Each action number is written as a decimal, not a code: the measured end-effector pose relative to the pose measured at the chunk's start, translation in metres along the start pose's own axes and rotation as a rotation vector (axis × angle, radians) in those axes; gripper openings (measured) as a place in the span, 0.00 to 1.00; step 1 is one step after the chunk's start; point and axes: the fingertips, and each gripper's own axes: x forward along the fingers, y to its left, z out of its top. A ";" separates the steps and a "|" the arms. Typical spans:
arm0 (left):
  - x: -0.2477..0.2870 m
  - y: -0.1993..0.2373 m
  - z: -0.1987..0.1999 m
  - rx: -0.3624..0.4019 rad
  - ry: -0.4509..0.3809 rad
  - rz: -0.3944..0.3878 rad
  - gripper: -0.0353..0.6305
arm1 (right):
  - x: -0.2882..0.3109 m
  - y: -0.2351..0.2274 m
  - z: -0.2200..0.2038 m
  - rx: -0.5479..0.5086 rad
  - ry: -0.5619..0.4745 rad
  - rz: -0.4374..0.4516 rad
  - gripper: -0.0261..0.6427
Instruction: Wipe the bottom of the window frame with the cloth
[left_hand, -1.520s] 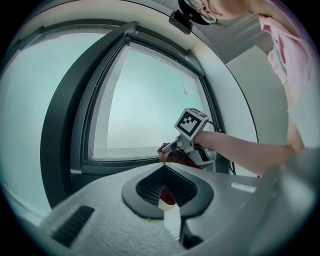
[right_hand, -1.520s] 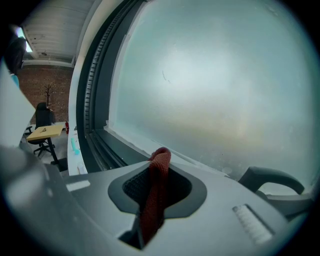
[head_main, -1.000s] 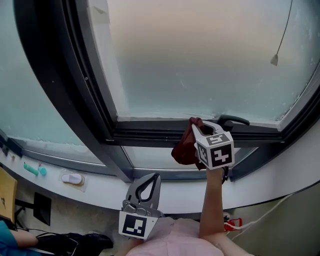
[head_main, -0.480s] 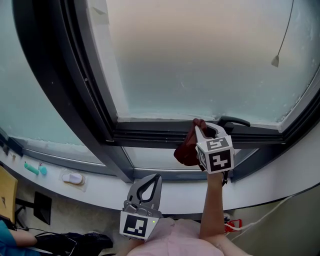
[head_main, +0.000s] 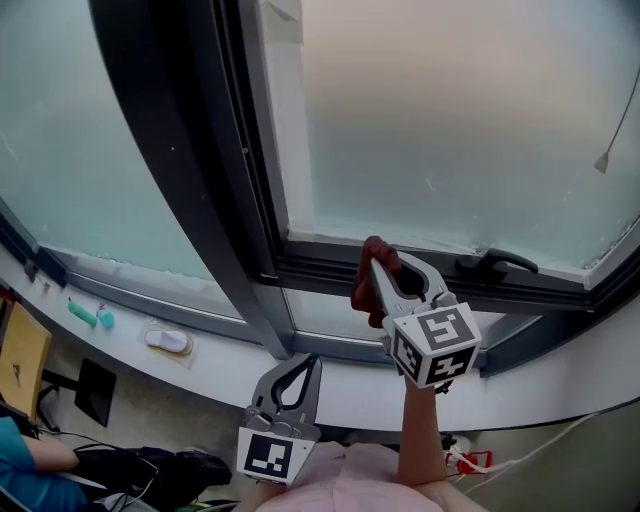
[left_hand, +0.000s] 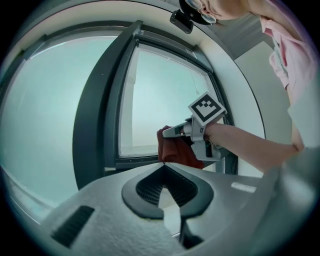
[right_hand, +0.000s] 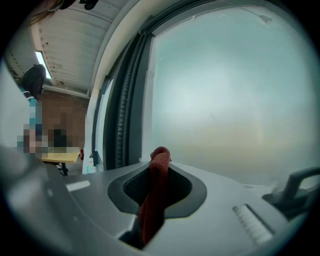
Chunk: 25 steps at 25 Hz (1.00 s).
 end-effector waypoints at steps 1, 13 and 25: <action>-0.006 0.008 0.001 0.003 0.001 0.015 0.05 | 0.012 0.020 -0.003 0.004 0.012 0.038 0.13; -0.068 0.087 -0.005 0.016 0.026 0.157 0.05 | 0.099 0.100 -0.046 -0.176 0.219 0.029 0.13; -0.056 0.107 -0.011 0.002 0.018 0.104 0.05 | 0.112 0.105 -0.047 -0.346 0.276 -0.035 0.11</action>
